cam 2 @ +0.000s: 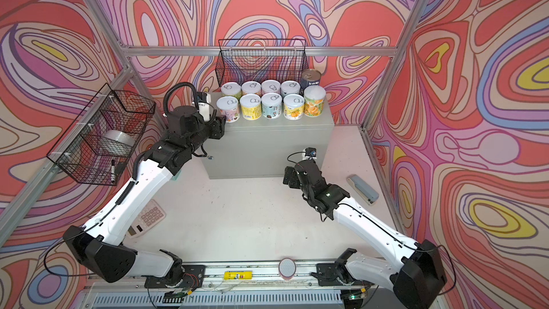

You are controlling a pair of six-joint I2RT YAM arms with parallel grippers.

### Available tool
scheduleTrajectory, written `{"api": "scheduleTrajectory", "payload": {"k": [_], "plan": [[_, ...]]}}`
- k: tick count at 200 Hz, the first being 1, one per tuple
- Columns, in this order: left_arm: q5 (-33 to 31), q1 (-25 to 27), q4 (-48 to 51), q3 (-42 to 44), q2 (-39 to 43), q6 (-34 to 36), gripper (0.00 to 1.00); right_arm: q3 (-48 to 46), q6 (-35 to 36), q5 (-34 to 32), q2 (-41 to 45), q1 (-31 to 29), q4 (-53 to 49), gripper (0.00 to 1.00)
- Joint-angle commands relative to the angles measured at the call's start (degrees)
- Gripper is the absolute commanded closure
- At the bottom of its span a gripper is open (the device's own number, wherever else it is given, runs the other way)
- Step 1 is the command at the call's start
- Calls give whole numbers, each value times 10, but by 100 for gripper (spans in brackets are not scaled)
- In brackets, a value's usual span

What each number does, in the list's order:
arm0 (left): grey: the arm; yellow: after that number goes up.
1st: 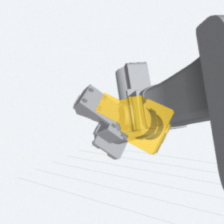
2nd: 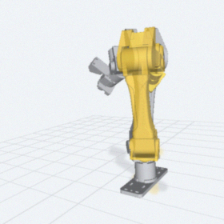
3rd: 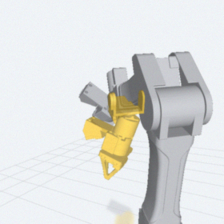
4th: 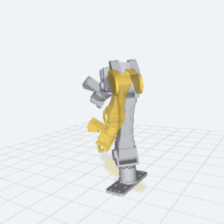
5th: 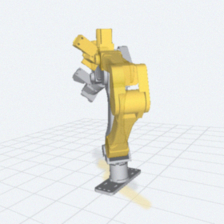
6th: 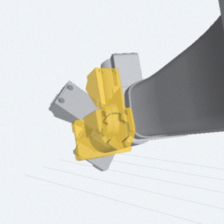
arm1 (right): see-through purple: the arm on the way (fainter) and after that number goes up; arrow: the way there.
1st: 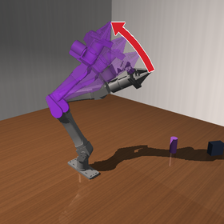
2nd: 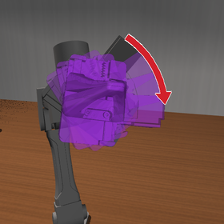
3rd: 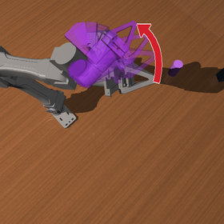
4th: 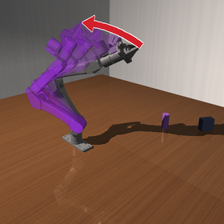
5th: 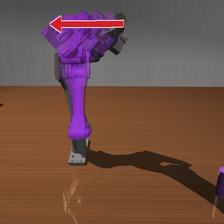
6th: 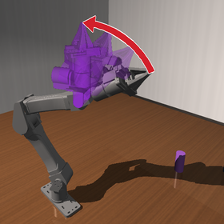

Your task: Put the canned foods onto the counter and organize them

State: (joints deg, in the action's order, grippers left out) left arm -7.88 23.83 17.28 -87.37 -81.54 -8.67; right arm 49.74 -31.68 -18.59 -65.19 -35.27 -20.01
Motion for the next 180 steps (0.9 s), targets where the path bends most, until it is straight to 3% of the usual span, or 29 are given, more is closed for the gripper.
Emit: {"api": "scheduleTrajectory", "payload": {"k": [1, 43, 76, 91, 107, 143, 180], "plan": [[7, -4, -17, -16, -6, -3, 41, 15, 9, -7, -6, 3, -6, 3], [-3, -5, -17, -3, 2, -1, 40, 11, 13, -10, -4, 3, -7, 3], [-19, -4, -53, 79, 83, -31, 34, 14, 16, -16, 1, 4, -24, 3], [-28, -4, -38, 128, 136, -46, 22, 14, 20, -21, 7, 3, -38, 2], [-38, -4, 6, 181, 195, -61, 0, 10, 23, -28, 17, 4, -48, 1], [-77, -2, 28, 351, 321, -98, 0, -8, 46, -48, 18, 4, -49, 2], [-106, 12, -45, 491, 401, -139, 0, -12, 22, -53, 7, 3, -50, 2]]}}
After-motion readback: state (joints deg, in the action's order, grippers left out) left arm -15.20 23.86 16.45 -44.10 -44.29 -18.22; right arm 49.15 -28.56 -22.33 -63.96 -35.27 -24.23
